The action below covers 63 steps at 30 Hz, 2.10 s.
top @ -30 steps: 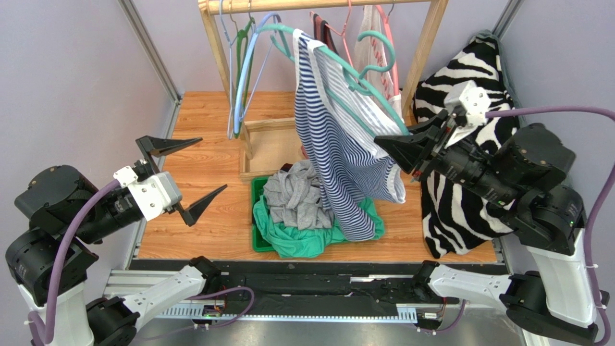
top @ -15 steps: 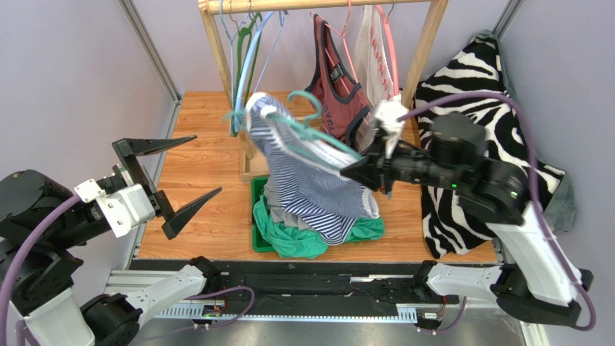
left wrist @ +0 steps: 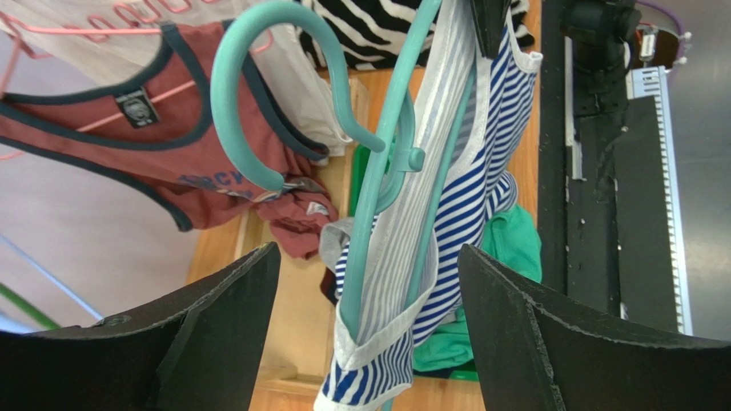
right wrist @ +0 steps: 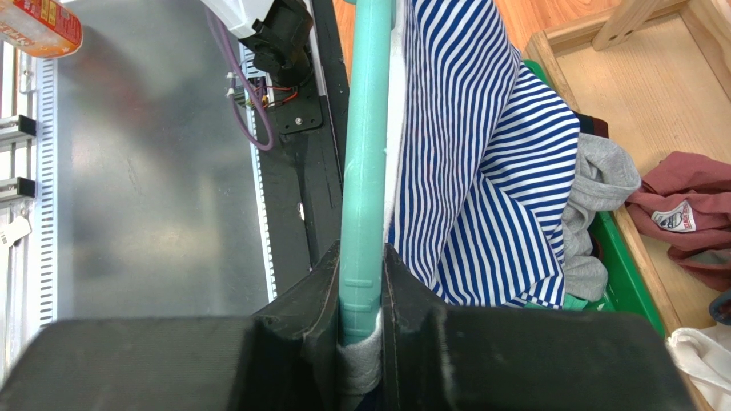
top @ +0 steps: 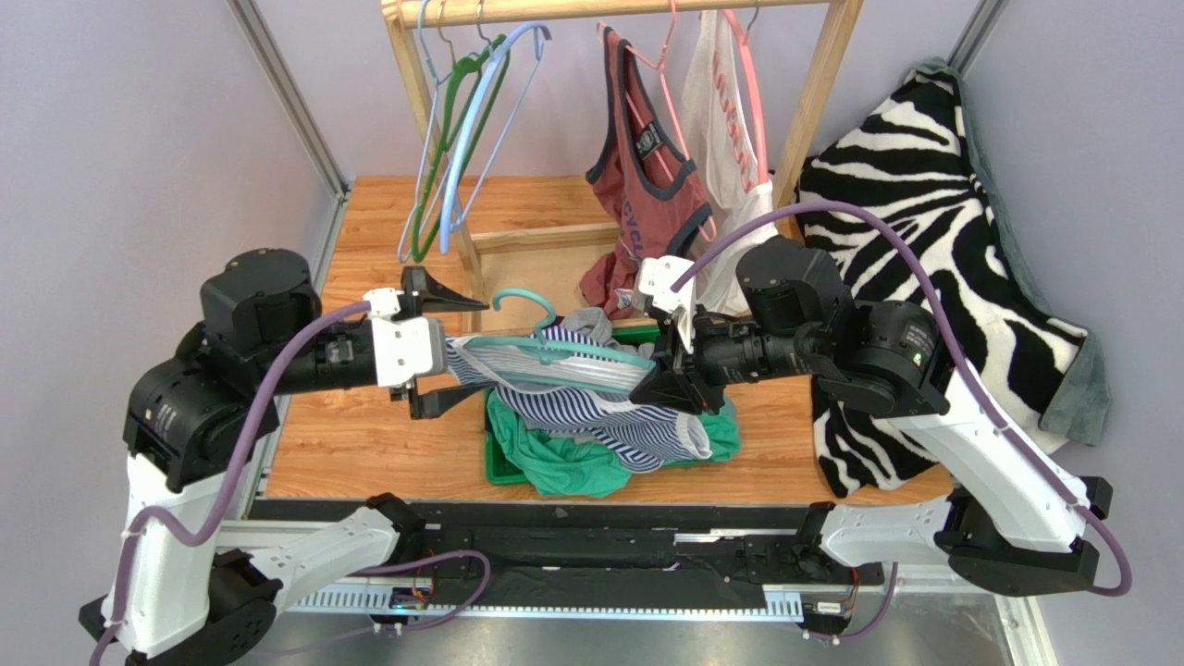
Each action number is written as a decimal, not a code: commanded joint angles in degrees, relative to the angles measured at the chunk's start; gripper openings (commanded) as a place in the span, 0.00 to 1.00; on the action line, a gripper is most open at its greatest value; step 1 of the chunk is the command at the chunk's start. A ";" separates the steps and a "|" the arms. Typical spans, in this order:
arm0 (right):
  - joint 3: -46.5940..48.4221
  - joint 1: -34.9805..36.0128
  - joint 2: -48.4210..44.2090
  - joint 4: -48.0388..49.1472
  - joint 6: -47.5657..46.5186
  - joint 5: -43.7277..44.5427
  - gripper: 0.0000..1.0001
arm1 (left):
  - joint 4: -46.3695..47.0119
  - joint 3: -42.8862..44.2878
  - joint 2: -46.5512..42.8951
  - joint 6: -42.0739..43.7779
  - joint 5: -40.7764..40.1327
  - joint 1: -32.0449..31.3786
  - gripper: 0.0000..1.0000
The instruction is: Remove the tank top from the hanger
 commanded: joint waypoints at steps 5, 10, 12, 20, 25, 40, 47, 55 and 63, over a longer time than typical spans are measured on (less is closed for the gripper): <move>2.41 1.55 -1.65 1.21 -1.72 -0.83 0.00 | -1.15 0.48 0.16 0.22 6.78 0.16 0.65; 3.20 2.07 -2.26 1.21 -1.89 -1.44 0.00 | -2.47 -0.13 1.31 0.40 8.54 0.16 0.59; 3.20 1.99 -2.52 1.21 -1.89 -1.62 0.00 | -2.91 -0.22 1.83 0.31 9.06 0.16 0.60; 2.76 2.60 -2.61 0.07 -2.60 -2.24 0.00 | 0.78 0.92 2.80 -0.83 4.76 0.16 0.74; 3.38 2.86 -2.61 0.24 -2.95 -2.59 0.00 | 1.05 0.57 3.86 -1.89 5.20 0.25 0.75; 5.05 3.04 -1.03 2.61 -4.53 -1.36 0.00 | -1.59 -0.84 4.30 -1.63 7.66 0.16 0.27; -1.17 3.04 -2.26 7.70 -2.69 10.29 0.25 | 1.66 0.31 3.68 -2.59 2.58 0.16 0.00; -11.81 3.04 -11.83 22.36 2.14 37.64 0.58 | 6.67 -0.92 2.36 -5.49 -3.85 0.16 0.00; -24.29 3.04 -27.04 28.45 12.16 41.98 0.73 | 6.85 -1.19 2.10 -5.40 -4.47 0.16 0.00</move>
